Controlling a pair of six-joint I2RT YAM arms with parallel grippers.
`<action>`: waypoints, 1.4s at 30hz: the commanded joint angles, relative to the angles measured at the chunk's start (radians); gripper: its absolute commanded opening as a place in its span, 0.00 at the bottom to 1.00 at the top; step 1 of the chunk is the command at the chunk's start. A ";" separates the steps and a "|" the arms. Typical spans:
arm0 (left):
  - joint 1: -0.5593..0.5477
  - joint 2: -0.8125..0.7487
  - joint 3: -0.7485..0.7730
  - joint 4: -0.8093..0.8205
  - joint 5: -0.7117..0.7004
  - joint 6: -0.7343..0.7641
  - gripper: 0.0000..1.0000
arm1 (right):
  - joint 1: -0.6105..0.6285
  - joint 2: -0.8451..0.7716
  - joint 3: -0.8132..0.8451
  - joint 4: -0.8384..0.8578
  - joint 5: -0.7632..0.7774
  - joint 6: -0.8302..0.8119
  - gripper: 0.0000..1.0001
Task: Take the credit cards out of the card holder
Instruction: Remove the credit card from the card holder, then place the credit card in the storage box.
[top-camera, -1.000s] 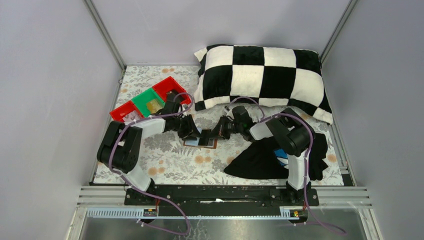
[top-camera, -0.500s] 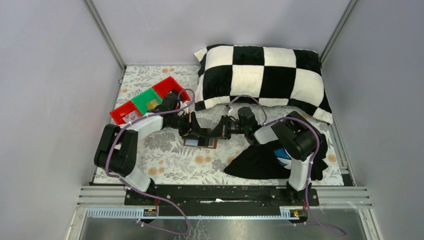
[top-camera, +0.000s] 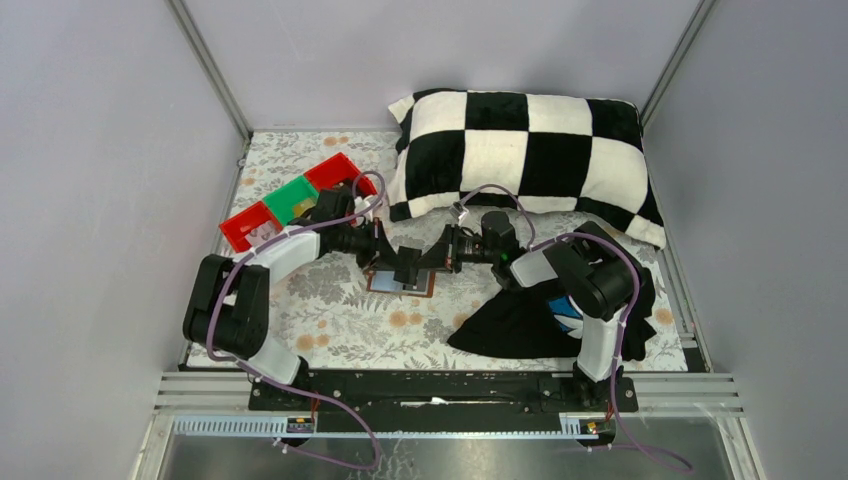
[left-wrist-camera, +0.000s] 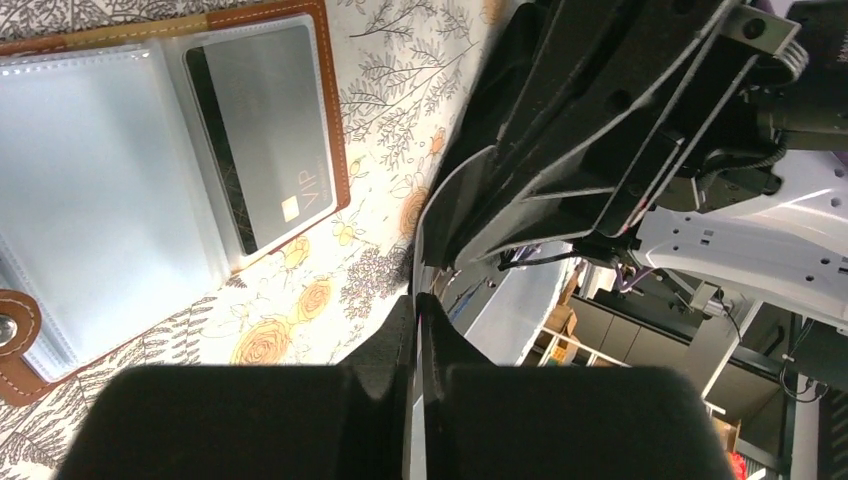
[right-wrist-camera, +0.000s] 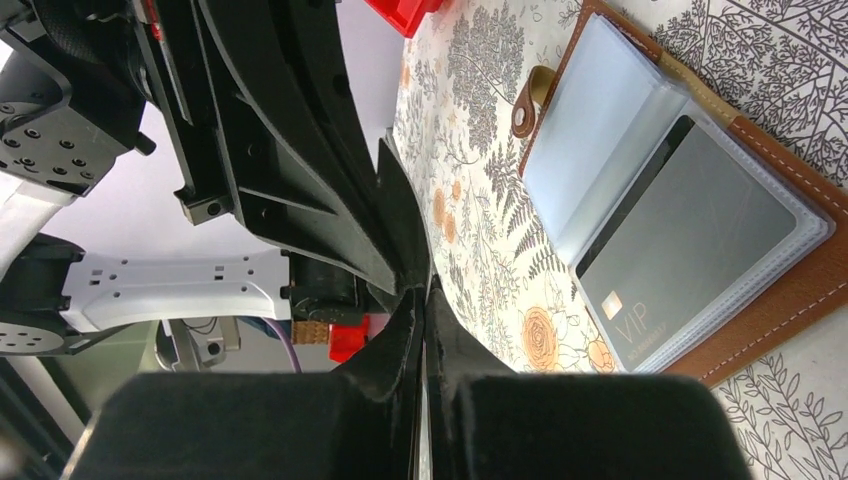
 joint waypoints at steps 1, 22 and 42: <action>0.007 -0.041 0.021 0.041 0.004 -0.008 0.00 | 0.009 0.000 0.012 0.050 -0.017 0.008 0.00; 0.075 0.376 0.951 -0.588 -1.084 0.017 0.00 | -0.005 -0.242 0.089 -0.689 0.244 -0.356 0.75; 0.059 0.713 1.160 -0.641 -1.435 -0.194 0.00 | -0.006 -0.226 0.089 -0.713 0.233 -0.380 0.75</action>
